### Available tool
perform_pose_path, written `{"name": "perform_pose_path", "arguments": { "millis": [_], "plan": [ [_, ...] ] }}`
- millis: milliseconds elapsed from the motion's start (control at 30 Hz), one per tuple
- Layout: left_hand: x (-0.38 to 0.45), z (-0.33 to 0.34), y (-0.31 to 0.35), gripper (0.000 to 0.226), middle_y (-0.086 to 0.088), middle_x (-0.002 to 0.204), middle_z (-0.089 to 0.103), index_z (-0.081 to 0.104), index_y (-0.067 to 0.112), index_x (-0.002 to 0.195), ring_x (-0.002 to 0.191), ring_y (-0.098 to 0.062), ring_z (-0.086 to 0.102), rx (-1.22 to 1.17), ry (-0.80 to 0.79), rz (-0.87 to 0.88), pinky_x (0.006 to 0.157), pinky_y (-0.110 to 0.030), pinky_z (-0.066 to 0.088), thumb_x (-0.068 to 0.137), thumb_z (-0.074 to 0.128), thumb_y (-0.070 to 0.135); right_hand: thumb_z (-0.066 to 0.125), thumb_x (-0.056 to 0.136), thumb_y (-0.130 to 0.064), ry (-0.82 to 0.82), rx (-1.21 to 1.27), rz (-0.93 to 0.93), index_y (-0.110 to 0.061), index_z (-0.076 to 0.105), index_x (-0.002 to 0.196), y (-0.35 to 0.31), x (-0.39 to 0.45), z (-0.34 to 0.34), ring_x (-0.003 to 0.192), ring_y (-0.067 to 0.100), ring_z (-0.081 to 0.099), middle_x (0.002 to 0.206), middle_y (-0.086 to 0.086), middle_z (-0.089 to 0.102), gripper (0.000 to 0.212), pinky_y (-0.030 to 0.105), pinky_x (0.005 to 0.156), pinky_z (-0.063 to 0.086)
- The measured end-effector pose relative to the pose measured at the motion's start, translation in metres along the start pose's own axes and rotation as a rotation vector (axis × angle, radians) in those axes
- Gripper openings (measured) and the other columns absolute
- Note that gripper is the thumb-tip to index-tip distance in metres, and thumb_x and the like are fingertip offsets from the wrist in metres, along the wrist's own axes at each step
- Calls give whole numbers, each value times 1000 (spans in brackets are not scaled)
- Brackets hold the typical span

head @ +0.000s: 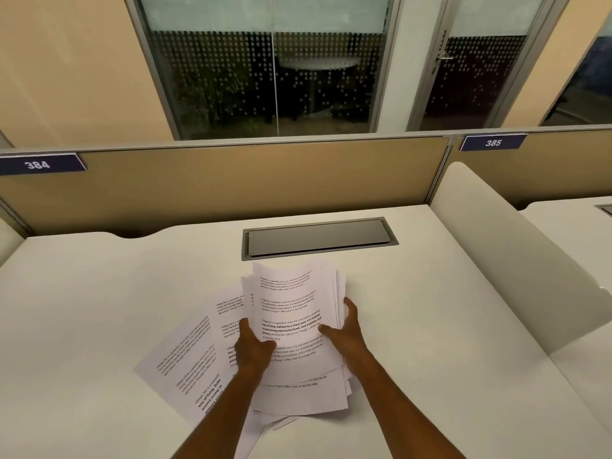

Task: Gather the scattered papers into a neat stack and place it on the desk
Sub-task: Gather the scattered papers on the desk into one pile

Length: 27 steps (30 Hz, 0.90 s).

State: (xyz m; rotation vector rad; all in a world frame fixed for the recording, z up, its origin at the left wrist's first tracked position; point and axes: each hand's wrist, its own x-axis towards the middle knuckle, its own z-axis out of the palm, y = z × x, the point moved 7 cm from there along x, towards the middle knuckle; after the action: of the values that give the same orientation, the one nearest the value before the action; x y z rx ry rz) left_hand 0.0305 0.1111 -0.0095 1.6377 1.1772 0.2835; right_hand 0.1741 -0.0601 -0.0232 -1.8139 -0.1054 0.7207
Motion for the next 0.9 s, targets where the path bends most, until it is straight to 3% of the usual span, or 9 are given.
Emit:
{"name": "perform_pose_path", "arguments": {
  "millis": [100, 267, 400, 467, 533, 633, 900],
  "plan": [
    [0, -3, -5, 67, -16, 128, 56, 39, 5, 134, 116, -36, 56, -70, 10, -55, 93, -46, 51, 76, 70, -7, 79, 77, -15, 25, -4, 62, -23, 16, 147, 7, 5, -2, 107, 24, 58, 128, 9, 54, 94, 45, 95, 52],
    [0, -4, -16, 46, -18, 120, 66, 58, 3, 122, 108, -36, 63, -105, -15, -116, 89, -41, 54, 78, 68, -4, 77, 77, -12, 9, -145, 85, -9, 61, 120, 6, 1, 3, 95, 23, 64, 120, 11, 68, 46, 32, 84, 54],
    [0, -8, -20, 39, -16, 120, 65, 61, 9, 118, 107, -34, 62, 63, 21, -90, 91, -48, 55, 79, 69, 11, 78, 73, -33, 83, -352, 58, -16, 64, 115, 1, -1, 8, 104, 27, 63, 121, 9, 65, 48, 36, 88, 55],
    [-1, -14, -19, 44, -15, 127, 55, 59, 14, 122, 118, -34, 50, 289, 62, -106, 97, -50, 49, 80, 69, 23, 75, 71, -45, 88, -445, 82, -19, 60, 120, 2, 0, 12, 113, 31, 57, 127, 10, 56, 57, 41, 96, 52],
    [-4, -19, -20, 50, -15, 141, 36, 51, 21, 129, 135, -37, 29, 450, 63, -165, 108, -55, 33, 83, 65, 33, 73, 74, -49, 79, -490, 89, -20, 57, 125, 1, 0, 15, 118, 33, 53, 129, 11, 50, 60, 40, 99, 48],
    [-2, -24, -30, 52, -17, 154, 13, 43, 27, 134, 145, -41, 7, 449, 42, -245, 114, -61, 19, 85, 60, 36, 70, 70, -54, 72, -494, 77, -23, 59, 122, 3, 1, 19, 115, 32, 55, 128, 10, 53, 62, 41, 98, 50],
    [-1, -45, -30, 44, -17, 129, 43, 57, 20, 124, 121, -38, 40, 339, 125, -202, 101, -54, 43, 81, 66, 26, 70, 77, -45, 17, -554, 20, -21, 58, 123, -9, -11, 35, 113, 26, 57, 124, 9, 54, 53, 36, 95, 50]
  ]
}}
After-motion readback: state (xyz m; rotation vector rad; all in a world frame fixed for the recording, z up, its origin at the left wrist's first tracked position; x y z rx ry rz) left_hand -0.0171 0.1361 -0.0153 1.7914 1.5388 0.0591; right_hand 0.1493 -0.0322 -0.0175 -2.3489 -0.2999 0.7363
